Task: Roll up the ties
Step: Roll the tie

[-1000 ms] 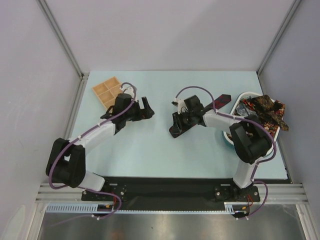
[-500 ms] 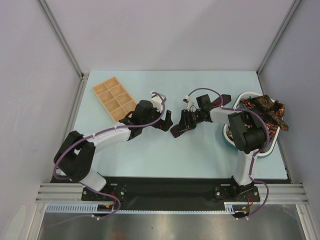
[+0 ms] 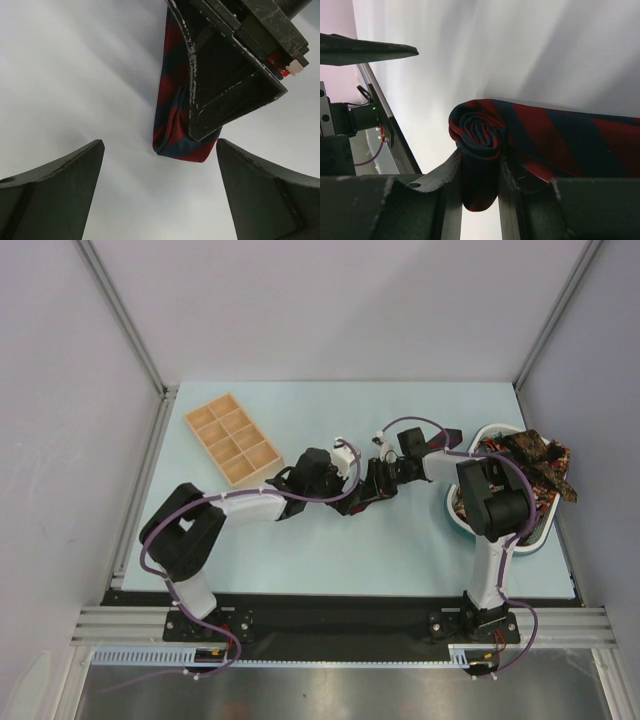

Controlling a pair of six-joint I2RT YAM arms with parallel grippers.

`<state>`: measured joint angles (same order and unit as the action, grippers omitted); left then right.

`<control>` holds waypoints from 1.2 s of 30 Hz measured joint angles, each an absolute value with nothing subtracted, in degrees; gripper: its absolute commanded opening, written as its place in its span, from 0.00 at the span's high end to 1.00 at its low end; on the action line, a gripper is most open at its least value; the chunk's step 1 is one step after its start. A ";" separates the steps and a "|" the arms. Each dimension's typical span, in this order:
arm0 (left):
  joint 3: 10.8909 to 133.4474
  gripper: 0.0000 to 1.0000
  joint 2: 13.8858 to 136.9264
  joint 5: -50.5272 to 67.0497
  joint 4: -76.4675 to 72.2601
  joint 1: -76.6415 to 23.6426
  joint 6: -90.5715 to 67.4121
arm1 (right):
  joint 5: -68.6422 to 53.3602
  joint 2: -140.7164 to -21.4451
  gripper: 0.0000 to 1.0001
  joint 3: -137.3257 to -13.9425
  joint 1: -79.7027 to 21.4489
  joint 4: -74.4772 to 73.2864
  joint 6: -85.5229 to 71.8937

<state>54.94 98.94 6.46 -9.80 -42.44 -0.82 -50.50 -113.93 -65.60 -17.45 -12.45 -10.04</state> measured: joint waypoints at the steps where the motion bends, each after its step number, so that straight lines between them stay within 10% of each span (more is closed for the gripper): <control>1: 55.33 0.00 99.39 6.48 -9.82 -42.54 -0.36 | -50.35 -113.95 0.78 -65.73 -17.45 -12.69 -10.04; 19: 61.73 0.01 107.22 6.50 -6.46 -46.57 5.28 | -49.89 -115.02 0.78 -66.17 -17.41 -12.97 -10.55; 36: 67.31 0.34 112.25 3.09 0.93 -47.05 7.05 | -51.18 -116.31 0.81 -66.96 -17.19 -13.06 -10.55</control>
